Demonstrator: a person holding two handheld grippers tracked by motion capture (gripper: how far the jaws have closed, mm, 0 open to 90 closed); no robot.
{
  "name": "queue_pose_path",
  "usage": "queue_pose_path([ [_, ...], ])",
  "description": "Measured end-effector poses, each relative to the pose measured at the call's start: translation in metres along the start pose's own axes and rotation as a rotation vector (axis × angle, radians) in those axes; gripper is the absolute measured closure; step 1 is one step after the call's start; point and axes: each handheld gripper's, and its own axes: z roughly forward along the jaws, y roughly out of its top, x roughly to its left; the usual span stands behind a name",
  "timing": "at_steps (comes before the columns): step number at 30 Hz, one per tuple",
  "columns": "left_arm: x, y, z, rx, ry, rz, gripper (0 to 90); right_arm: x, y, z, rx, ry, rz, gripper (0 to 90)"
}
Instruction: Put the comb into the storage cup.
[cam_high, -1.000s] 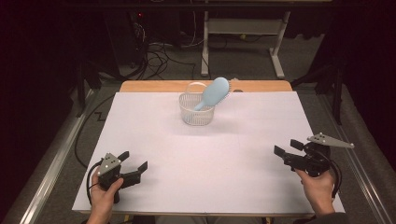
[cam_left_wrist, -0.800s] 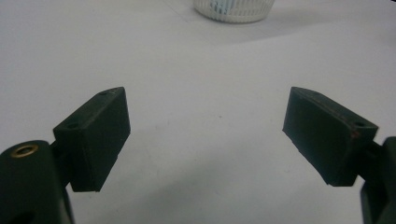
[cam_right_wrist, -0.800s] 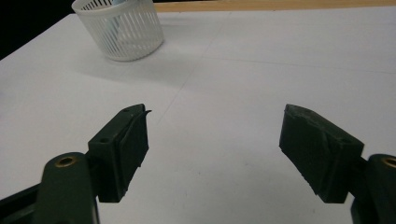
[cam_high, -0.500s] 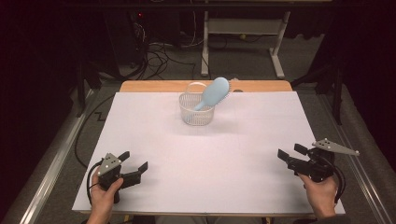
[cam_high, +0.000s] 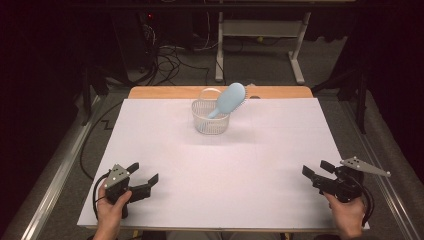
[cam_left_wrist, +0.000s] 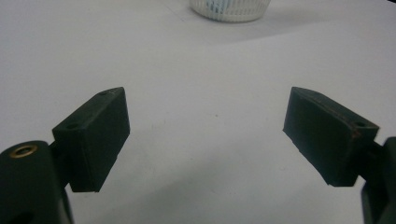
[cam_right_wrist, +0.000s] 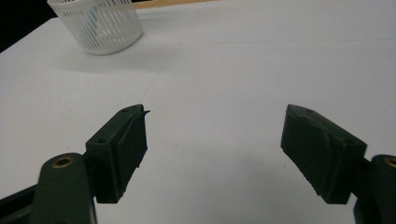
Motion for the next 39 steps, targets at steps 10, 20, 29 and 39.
queue_pose_path([
  [10,-0.002,0.0,0.0,0.002,-0.01,-0.001,15.3,-0.001,-0.008,-0.001,-0.013,-0.01,-0.021,22.4],
  [20,-0.003,0.0,-0.001,0.002,-0.011,0.002,15.4,-0.005,-0.019,-0.004,-0.027,-0.018,-0.01,21.7],
  [29,-0.003,-0.001,-0.001,0.003,-0.012,0.003,15.3,-0.008,-0.025,-0.009,-0.053,-0.03,0.004,21.5],
  [39,-0.004,0.0,-0.001,0.008,-0.012,0.004,15.3,-0.012,-0.03,-0.011,-0.08,-0.034,0.017,21.6],
])
